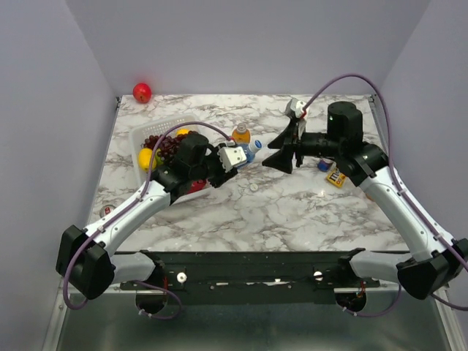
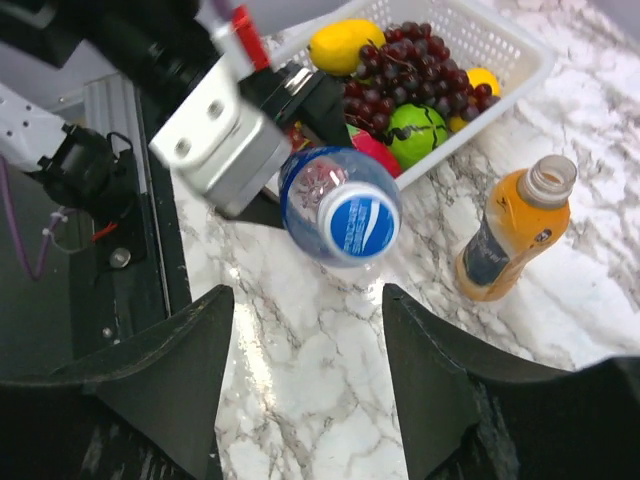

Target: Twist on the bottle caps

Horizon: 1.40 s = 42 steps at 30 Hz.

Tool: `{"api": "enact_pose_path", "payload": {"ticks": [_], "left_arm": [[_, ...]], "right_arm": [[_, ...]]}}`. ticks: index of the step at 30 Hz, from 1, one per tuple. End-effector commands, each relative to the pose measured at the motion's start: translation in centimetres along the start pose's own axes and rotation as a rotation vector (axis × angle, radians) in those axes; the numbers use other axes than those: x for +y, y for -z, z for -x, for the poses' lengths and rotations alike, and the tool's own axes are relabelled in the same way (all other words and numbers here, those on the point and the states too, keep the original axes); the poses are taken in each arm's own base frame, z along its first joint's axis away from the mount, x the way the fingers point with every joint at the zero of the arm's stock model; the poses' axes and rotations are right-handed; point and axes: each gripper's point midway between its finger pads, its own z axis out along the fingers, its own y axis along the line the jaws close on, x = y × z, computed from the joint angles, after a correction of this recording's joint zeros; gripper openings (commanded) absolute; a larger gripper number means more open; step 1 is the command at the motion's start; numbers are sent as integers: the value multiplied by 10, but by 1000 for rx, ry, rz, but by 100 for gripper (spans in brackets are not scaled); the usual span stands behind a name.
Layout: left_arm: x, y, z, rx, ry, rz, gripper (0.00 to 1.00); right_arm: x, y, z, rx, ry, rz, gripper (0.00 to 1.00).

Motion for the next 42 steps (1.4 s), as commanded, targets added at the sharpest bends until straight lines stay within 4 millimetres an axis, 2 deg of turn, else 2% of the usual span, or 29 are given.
{"api": "enact_pose_path", "payload": {"ticks": [1, 4, 10, 13, 16, 19, 20, 21, 22, 23, 24, 25, 26, 29, 30, 32, 33, 37, 42], "left_arm": [[-37, 12, 47, -222, 71, -231, 0], [-43, 9, 55, -251, 117, -280, 0], [-43, 8, 61, -271, 121, -293, 0], [-42, 8, 63, -276, 118, -292, 0], [-42, 7, 63, -281, 118, -291, 0], [-42, 6, 64, -286, 127, -292, 0], [-41, 5, 63, -282, 131, -284, 0], [-40, 4, 62, -278, 135, -279, 1], [-40, 3, 60, -272, 143, -277, 26], [-39, 2, 57, -264, 148, -271, 45], [-34, 0, 53, -246, 160, -231, 61], [-31, -1, 50, -236, 173, -208, 84], [-29, -2, 43, -216, 179, -186, 99], [-21, 0, 23, -148, 173, -118, 99], [-20, 3, 19, -139, 174, -105, 99], [-20, 5, 10, -123, 178, -100, 99], [-20, 6, 9, -120, 182, -97, 99], [-19, 3, 2, -108, 207, -85, 99], [-19, 1, 3, -109, 219, -101, 99]], "right_arm": [[22, 5, 25, -123, 145, 105, 69], [28, 2, 33, -156, 119, 157, 69], [21, -6, 40, -189, 84, 159, 68], [18, -11, 40, -196, 67, 162, 65], [18, -14, 43, -212, 21, 168, 58], [13, -17, 46, -237, -5, 156, 44], [11, -19, 46, -236, -9, 152, 34], [9, -19, 46, -236, -17, 136, 30], [7, -19, 46, -236, -14, 128, 26], [6, -17, 51, -238, 8, 113, 21], [-2, -17, 41, -193, 9, 68, 19], [-6, -15, 39, -175, 15, 40, 18], [-9, -12, 37, -156, 49, 13, 17], [-22, 4, 22, -68, 121, -62, 15], [-31, 10, 8, -12, 136, -109, 15], [-40, 18, -6, 36, 132, -143, 14], [-51, 27, -15, 59, 119, -178, 14], [-81, 39, -45, 118, 97, -249, 13], [-119, 49, -65, 155, 81, -307, 13]]}}
